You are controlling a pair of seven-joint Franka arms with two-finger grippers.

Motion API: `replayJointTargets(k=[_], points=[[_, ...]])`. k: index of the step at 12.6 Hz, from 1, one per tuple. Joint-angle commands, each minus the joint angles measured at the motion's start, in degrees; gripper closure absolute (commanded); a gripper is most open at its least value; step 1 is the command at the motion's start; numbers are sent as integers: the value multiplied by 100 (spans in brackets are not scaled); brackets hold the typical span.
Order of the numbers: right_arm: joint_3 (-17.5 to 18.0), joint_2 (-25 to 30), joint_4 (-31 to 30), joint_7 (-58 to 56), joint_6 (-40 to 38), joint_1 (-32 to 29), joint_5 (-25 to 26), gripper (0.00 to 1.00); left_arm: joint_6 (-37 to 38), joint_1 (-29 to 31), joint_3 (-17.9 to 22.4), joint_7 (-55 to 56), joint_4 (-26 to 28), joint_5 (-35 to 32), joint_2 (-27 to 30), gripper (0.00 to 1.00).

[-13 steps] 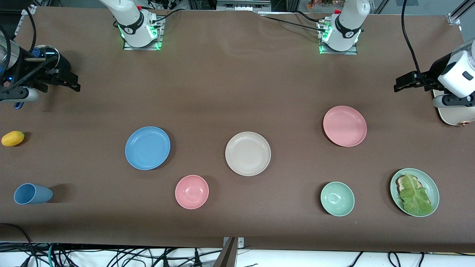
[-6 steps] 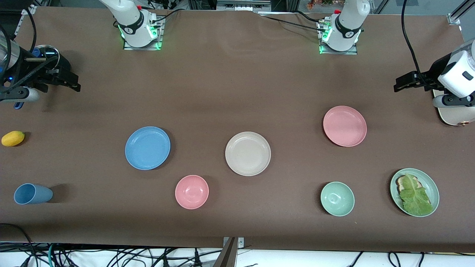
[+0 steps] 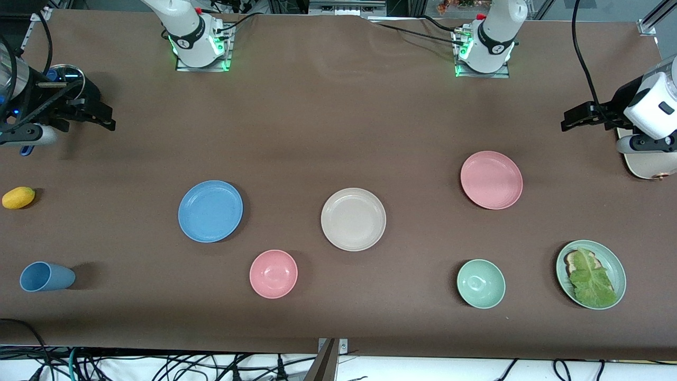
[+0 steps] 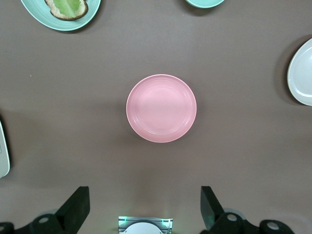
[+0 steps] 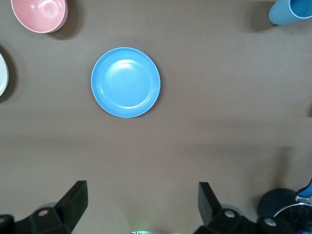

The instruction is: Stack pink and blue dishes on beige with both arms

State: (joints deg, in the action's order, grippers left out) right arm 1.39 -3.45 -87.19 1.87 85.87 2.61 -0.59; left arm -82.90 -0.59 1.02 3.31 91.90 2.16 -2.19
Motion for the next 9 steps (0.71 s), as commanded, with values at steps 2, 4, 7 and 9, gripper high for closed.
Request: replayJointTargets(k=[2, 4, 7, 9], points=[[19, 125, -114, 24, 0, -24, -90, 0, 99, -20, 12, 12, -181, 83, -80, 0], [1, 116, -114, 24, 17, -24, -99, 0, 107, -72, -14, 12, -190, 47, -237, 0], [-7, 116, -122, 24, 35, -24, -99, 0, 47, -64, -14, 56, -208, 39, -773, 0], [-7, 116, -122, 24, 35, -24, -99, 0, -32, 24, 21, 65, -208, 179, -1045, 0]])
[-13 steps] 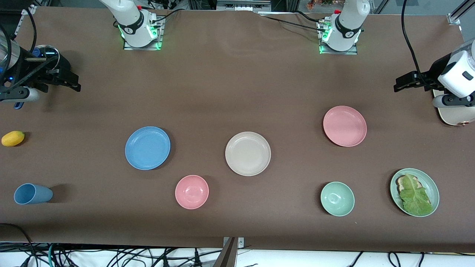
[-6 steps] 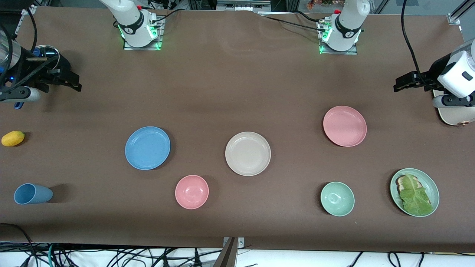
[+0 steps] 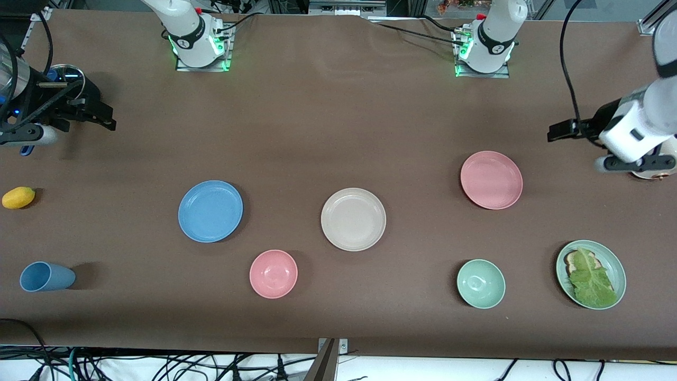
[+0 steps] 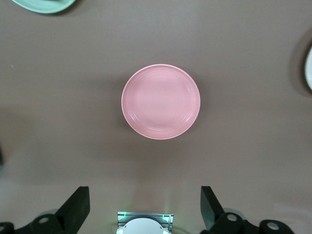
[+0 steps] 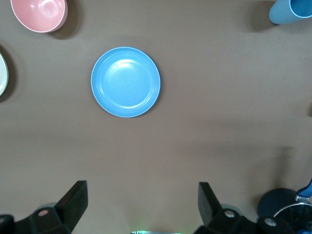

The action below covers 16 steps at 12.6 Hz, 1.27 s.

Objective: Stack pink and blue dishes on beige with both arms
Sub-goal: 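Reach the left gripper to the rim of the pink plate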

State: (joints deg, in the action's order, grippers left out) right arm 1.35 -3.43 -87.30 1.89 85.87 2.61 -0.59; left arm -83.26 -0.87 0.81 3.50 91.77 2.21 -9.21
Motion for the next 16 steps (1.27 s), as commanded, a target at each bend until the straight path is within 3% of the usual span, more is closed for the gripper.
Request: replayJointTargets(k=[1, 8, 14, 16], points=[[-3, 115, -112, 21, 18, -23, -99, 0, -101, 61, 42, 45, -195, 262, -562, 0], [5, 115, -112, 21, 17, -23, -99, 0, -172, -1, 24, -51, -204, 228, -1389, 0], [5, 115, -112, 21, 17, -23, -99, 0, -1015, 474, 16, -586, -72, 271, -1900, 0], [-3, 115, -112, 21, 17, -23, -99, 0, -1462, 728, 16, -1357, 138, 463, -2005, 0]])
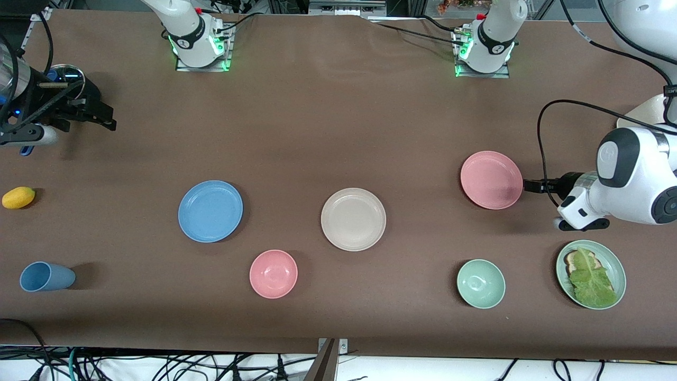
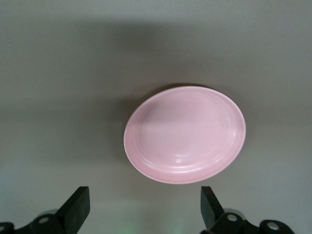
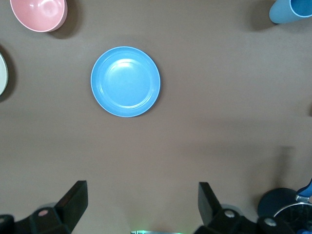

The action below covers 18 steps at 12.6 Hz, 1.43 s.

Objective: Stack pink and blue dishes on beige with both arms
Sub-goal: 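Reach the left gripper to the rim of the pink plate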

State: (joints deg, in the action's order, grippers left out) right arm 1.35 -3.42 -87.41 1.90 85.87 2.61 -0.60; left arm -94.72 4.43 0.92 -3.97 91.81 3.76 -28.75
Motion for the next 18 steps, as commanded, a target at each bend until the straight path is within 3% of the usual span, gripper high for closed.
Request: replayJointTargets(k=[1, 3, 6, 11, 16, 17, 18], points=[[-3, 113, -101, 21, 26, -23, -99, 0, -528, 295, 13, -962, 336, 466, -52, 0], [-3, 113, -101, 21, 35, -23, -99, 0, -932, 304, 31, -1141, 696, 503, 9, 0], [-64, 87, -92, 21, 52, -32, -99, 0, -2020, 322, 57, -1518, 1758, 739, 378, 0], [-73, 61, -40, 21, 114, -23, -90, 0, -3568, 331, 74, -2089, 3078, 1100, 686, 0], [-64, 61, -31, 12, 114, 3, 42, 0, -4070, 375, 92, -2354, 3422, 1575, 634, 0], [-64, 61, -31, 3, 97, -6, 33, 0, -4203, 375, 92, -2433, 3501, 1662, 625, 6], [-64, 61, -31, 12, 97, -6, 25, 0, -4239, 375, 92, -2529, 3511, 1750, 616, 33]])
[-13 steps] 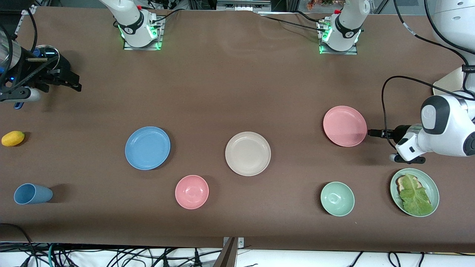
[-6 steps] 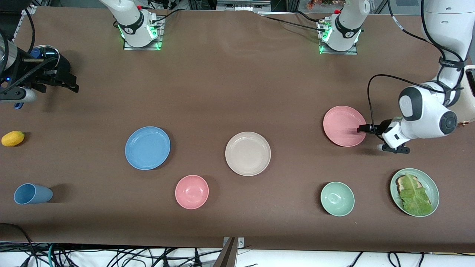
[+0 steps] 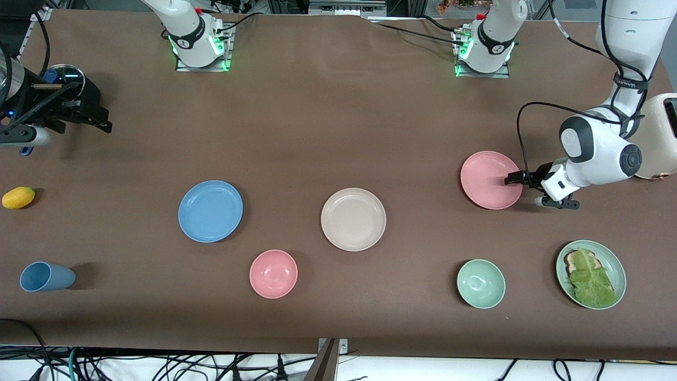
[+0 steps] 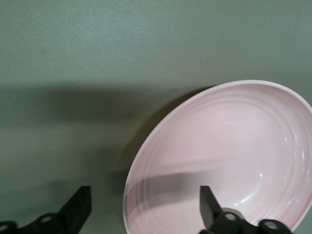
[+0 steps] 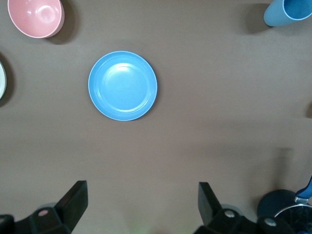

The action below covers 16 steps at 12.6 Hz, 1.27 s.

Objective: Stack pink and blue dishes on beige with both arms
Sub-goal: 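Grasp the pink plate rim with the left gripper and carry it onto the beige plate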

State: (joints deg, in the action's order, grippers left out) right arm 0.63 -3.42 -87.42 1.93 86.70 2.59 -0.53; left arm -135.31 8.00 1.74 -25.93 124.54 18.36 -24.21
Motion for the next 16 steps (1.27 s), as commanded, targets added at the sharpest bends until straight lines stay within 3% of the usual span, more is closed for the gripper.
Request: replayJointTargets(k=[1, 2, 11, 14, 16], points=[[25, 61, -30, 9, 14, 5, 27, 0, -180, 18, 11, -342, 228, 300, 162, 68], [25, 61, -30, 9, 22, 5, 18, 0, -145, 18, 20, -342, 228, 308, 162, 99], [-1, 43, -3, 0, 40, -39, -34, 0, 276, 9, 37, -465, 27, 238, 232, 100], [7, -9, -3, -79, 49, -22, 27, 0, 1652, -52, 29, -116, -1042, 291, 224, 100], [-1, -27, -3, -88, 171, -48, 27, 0, 2016, -253, -15, 508, -1414, 291, 224, 100]])
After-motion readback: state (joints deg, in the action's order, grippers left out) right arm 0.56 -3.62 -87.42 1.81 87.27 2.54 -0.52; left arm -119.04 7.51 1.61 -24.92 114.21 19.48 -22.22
